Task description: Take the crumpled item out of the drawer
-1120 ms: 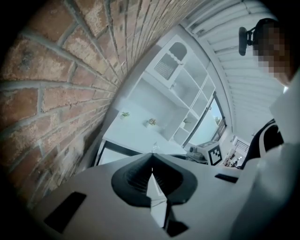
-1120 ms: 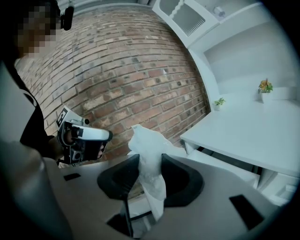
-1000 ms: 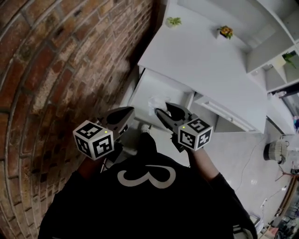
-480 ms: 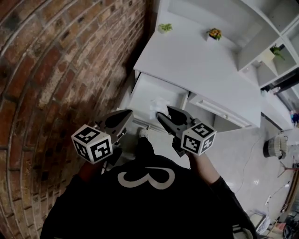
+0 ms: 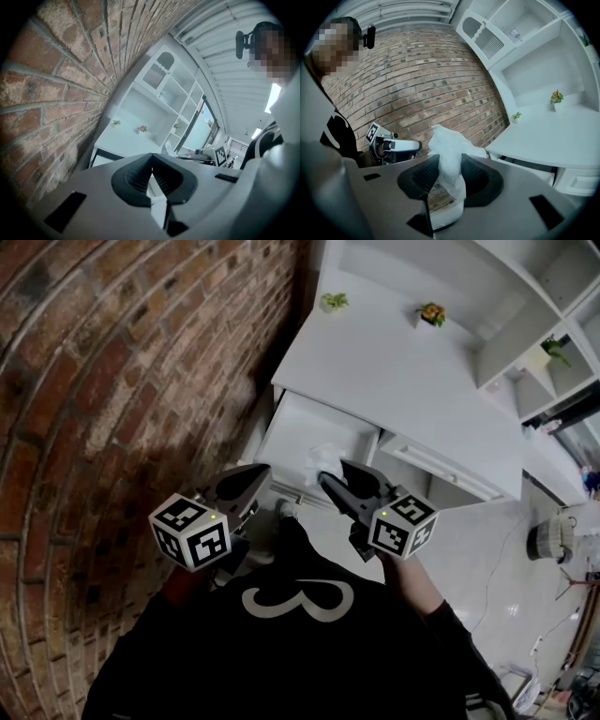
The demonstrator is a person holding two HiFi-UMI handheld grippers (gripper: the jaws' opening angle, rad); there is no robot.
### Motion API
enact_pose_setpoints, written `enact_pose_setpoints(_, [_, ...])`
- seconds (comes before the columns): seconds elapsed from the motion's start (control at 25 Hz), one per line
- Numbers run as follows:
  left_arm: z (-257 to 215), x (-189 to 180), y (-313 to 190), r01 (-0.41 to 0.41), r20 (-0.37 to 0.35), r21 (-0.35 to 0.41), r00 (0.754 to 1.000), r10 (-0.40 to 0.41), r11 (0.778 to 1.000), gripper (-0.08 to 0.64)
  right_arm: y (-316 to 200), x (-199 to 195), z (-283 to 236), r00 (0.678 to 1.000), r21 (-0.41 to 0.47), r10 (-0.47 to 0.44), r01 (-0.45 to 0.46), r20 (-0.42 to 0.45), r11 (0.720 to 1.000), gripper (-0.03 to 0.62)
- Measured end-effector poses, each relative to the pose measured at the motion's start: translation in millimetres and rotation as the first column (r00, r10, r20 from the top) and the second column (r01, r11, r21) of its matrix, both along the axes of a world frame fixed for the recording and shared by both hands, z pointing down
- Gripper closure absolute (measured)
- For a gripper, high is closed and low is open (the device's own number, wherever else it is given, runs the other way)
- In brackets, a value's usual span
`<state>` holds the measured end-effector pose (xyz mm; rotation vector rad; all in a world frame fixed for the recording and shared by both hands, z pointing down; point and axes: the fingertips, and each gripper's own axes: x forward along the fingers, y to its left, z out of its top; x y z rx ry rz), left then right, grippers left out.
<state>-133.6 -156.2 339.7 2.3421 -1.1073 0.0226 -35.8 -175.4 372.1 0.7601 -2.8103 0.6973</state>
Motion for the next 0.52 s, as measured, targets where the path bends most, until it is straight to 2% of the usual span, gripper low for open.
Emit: enact_pose_setpoints(0.52, [-2, 6, -6, 0.002, 0.009, 0.016, 1.000, -0.003, 1.000, 0.557, 0, 8, -12, 1.000, 0.025, 0.000, 0.000, 0.000, 1.000, 0.437])
